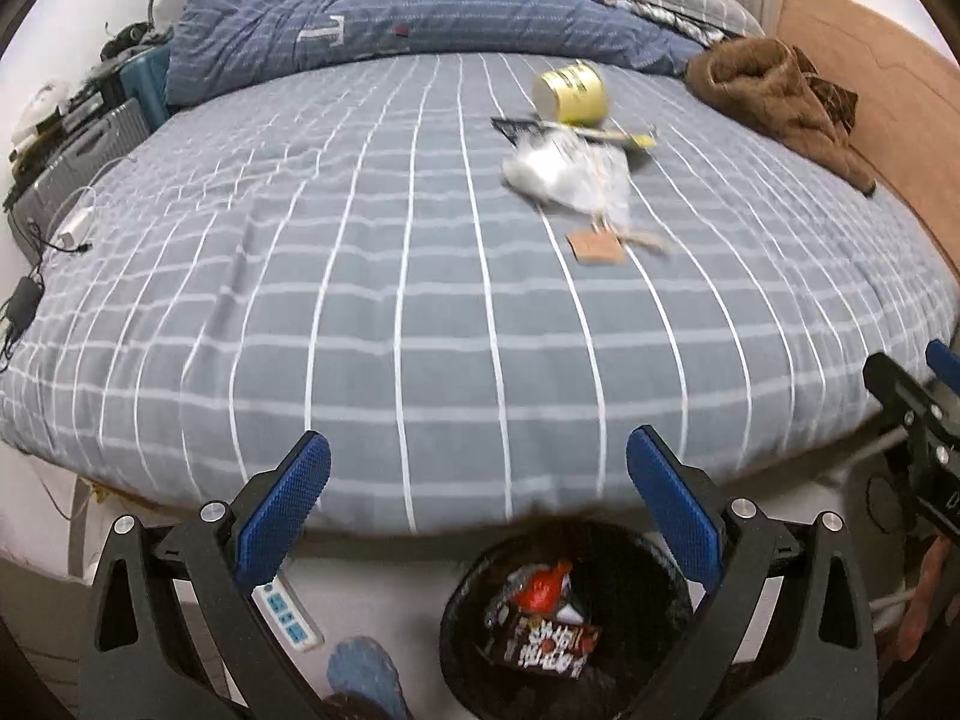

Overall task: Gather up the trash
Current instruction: 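Raise both empty tools and move back toward the bed, then grasp the white mask packet with the left tool while the right tool grasps the yellow snack wrapper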

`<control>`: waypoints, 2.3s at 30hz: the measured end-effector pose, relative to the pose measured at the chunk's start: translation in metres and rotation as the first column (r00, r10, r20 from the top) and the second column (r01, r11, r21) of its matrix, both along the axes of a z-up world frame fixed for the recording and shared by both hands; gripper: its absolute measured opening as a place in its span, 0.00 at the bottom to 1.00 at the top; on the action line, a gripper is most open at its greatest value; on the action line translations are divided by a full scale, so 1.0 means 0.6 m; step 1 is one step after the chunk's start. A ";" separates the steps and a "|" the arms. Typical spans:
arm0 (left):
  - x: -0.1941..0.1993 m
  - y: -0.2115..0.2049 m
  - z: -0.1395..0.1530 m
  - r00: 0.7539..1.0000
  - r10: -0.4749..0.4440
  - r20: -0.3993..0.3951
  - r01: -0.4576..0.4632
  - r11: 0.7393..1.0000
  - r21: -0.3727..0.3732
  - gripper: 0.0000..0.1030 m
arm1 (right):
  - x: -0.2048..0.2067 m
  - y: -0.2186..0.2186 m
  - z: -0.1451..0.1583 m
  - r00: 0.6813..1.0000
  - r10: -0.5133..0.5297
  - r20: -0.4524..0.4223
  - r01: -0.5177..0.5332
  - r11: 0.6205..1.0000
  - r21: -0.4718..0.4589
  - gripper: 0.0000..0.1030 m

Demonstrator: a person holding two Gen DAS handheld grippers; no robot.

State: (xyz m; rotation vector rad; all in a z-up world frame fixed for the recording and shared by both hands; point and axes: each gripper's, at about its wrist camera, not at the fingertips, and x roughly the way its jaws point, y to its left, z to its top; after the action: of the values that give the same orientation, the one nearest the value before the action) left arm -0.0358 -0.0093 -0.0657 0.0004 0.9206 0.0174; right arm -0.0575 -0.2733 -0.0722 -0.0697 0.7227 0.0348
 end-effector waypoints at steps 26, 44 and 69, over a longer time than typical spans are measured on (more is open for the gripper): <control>0.315 -0.073 -0.032 0.998 -0.063 0.012 0.063 0.998 0.025 0.93 | 0.281 -0.033 -0.011 1.000 -0.024 0.004 0.024 0.999 -0.025 0.93; 0.347 -0.030 -0.024 0.997 -0.081 -0.004 0.080 0.995 -0.064 0.40 | 0.408 0.043 0.019 0.997 0.072 0.018 -0.072 0.997 -0.020 0.93; 0.352 0.091 -0.012 0.999 0.035 0.021 -0.034 0.998 -0.059 0.40 | 0.548 0.139 -0.119 0.956 0.182 -0.231 -0.168 0.983 0.079 0.52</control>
State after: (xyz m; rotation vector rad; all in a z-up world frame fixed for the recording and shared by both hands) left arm 0.1752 0.0450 -0.0730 -0.0695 0.8988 0.0223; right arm 0.2713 -0.1898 -0.1434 -0.0743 0.9535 0.2373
